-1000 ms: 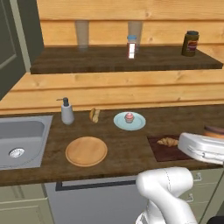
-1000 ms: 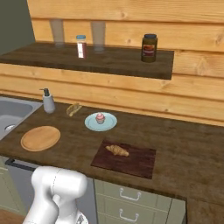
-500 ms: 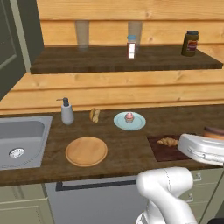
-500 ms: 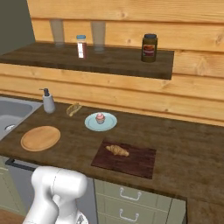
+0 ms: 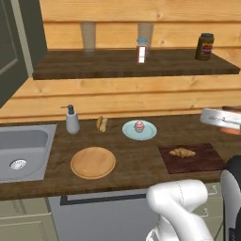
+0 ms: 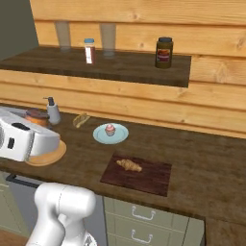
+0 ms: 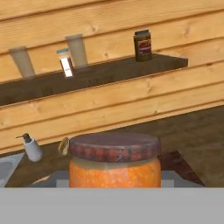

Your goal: From the different types of pastries on the counter, select a croissant and place it on the cutting board. Then retrieve a jar of jam from the cabinet and place it alongside the croissant on the cutting board.

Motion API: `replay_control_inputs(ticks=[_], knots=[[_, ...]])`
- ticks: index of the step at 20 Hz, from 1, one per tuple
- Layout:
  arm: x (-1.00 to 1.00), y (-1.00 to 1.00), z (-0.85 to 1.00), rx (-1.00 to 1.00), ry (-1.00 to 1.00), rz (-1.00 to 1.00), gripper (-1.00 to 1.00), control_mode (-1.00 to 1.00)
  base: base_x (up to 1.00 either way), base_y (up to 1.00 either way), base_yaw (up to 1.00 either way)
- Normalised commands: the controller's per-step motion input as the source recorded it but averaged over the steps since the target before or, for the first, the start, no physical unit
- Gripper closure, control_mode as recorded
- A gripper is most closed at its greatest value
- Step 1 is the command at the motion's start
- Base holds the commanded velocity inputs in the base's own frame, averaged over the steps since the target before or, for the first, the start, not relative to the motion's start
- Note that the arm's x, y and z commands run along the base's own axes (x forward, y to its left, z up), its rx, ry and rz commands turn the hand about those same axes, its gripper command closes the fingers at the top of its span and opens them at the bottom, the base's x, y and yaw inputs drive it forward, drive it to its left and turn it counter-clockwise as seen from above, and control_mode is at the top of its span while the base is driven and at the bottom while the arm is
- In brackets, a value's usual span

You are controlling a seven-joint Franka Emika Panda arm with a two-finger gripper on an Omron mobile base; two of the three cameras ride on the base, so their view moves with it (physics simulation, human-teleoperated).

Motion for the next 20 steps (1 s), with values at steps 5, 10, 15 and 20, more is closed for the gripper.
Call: replay_control_inputs(ticks=[5, 10, 15, 20], knots=[[0.84, -0.96, -0.32, 0.08, -0.02, 0.18, 1.0, -1.0, 0.0, 0.0, 0.0], [0.7, -0.63, -0.41, 0.11, -0.05, 0.28, 1.0, -1.0, 0.0, 0.0, 0.0], [0.61, -0.46, -0.34, 0.03, -0.1, 0.34, 1.0, -1.0, 0.0, 0.0, 0.0], [0.48, -0.36, -0.39, 0.0, -0.07, 0.34, 1.0, -1.0, 0.0, 0.0, 0.0]])
